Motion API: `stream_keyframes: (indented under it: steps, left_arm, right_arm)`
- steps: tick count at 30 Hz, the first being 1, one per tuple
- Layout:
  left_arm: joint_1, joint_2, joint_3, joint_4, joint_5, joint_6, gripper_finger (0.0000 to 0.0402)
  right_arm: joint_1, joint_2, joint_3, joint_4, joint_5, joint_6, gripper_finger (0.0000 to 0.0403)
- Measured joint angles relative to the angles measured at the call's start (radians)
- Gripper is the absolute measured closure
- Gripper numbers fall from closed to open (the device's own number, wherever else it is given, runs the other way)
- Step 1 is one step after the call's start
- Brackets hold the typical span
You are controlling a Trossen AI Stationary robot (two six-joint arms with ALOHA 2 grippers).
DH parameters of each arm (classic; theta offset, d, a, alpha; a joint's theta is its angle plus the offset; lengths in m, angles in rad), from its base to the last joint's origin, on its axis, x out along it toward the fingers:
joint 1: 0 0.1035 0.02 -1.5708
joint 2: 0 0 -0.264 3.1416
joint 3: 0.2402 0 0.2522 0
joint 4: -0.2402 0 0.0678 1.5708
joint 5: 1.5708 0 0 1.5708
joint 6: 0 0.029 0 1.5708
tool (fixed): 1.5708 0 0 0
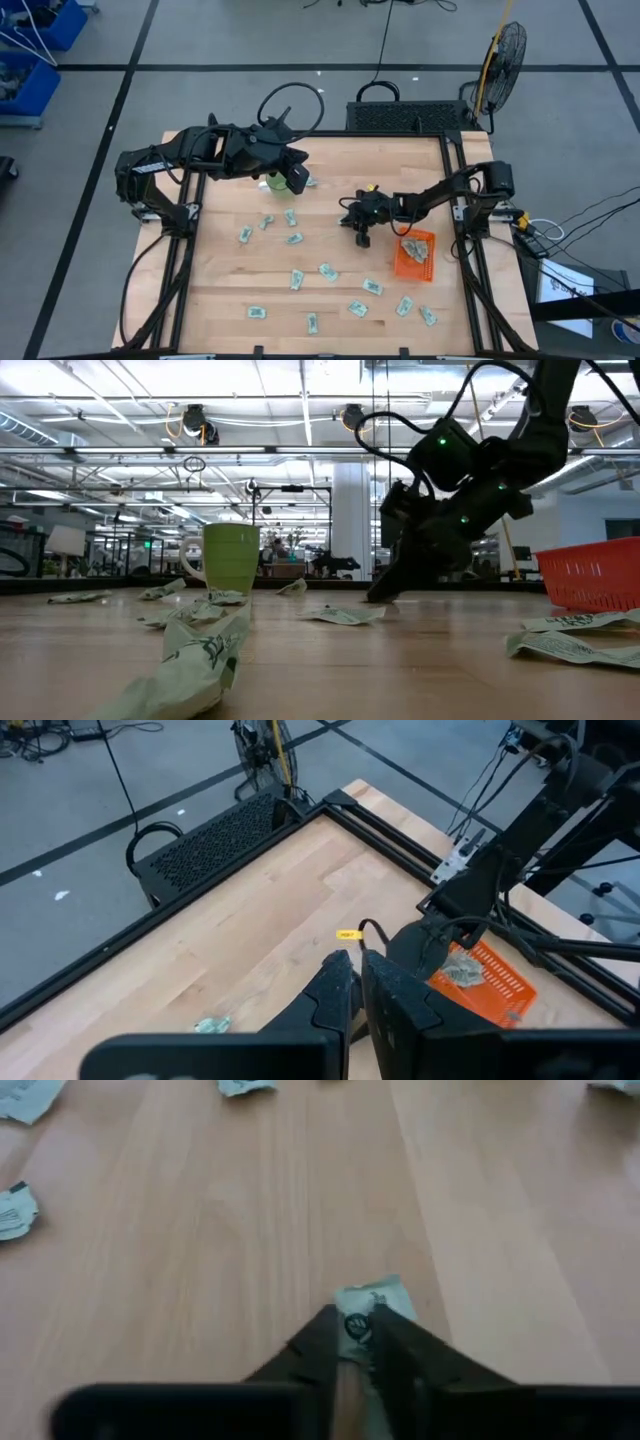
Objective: Pick and place Stevia / Truvia into bins
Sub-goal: Put the stevia packet into the orange basket
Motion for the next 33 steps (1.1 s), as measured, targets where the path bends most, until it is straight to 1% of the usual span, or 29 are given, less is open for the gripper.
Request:
stream_keyframes:
  steps: [2, 5, 8, 10, 14, 16, 18, 19, 21, 24, 26, 28, 33]
  left_arm:
    - [0.000, 0.000, 0.000, 0.000, 0.000, 0.001, 0.0364]
    - [0.000, 0.000, 0.000, 0.000, 0.000, 0.017, 0.0364]
    - [0.000, 0.000, 0.000, -0.001, 0.000, 0.025, 0.0364]
    - [0.000, 0.000, 0.000, -0.001, 0.000, 0.021, 0.0364]
    - [0.000, 0.000, 0.000, -0.001, 0.001, 0.021, 0.0364]
    - [0.000, 0.000, 0.000, 0.000, 0.001, 0.021, 0.0364]
    - [0.000, 0.000, 0.000, 0.000, 0.001, 0.020, 0.0364]
    - [0.000, 0.000, 0.000, 0.000, 0.001, 0.020, 0.0364]
    - [0.000, 0.000, 0.000, 0.000, 0.001, 0.018, 0.0364]
    - [-0.001, 0.000, 0.000, 0.000, 0.001, 0.018, 0.0364]
    - [-0.001, 0.000, 0.000, 0.000, 0.001, 0.018, 0.0364]
    - [-0.001, 0.000, 0.000, 0.000, 0.001, 0.017, 0.0364]
    - [-0.001, 0.000, 0.000, 0.001, 0.001, 0.006, 0.0364]
  right_arm:
    - [0.000, -0.041, -0.004, -0.005, -0.002, 0.024, 0.0393]
    - [0.007, -0.132, -0.007, -0.046, -0.009, 0.042, 0.0390]
    - [0.024, -0.286, -0.003, -0.066, -0.009, 0.082, 0.0395]
    - [0.047, -0.406, -0.002, -0.145, -0.016, 0.134, 0.0400]
    - [0.113, -0.674, -0.003, -0.389, -0.056, 0.179, 0.0400]
    - [0.152, -0.807, -0.001, -0.566, -0.108, 0.214, 0.0402]
    - [0.202, -0.921, -0.002, -0.772, -0.157, 0.283, 0.0401]
    - [0.232, -0.969, -0.002, -0.871, -0.171, 0.324, 0.0401]
    - [0.299, -1.055, -0.002, -1.055, -0.162, 0.394, 0.0402]
    - [0.392, -1.118, -0.003, -1.295, -0.057, 0.482, 0.0400]
    - [0.435, -1.124, -0.003, -1.366, 0.010, 0.511, 0.0395]
    - [0.461, -1.114, -0.003, -1.383, 0.047, 0.518, 0.0386]
    - [0.473, -1.044, -0.007, -1.337, 0.129, 0.513, 0.0348]
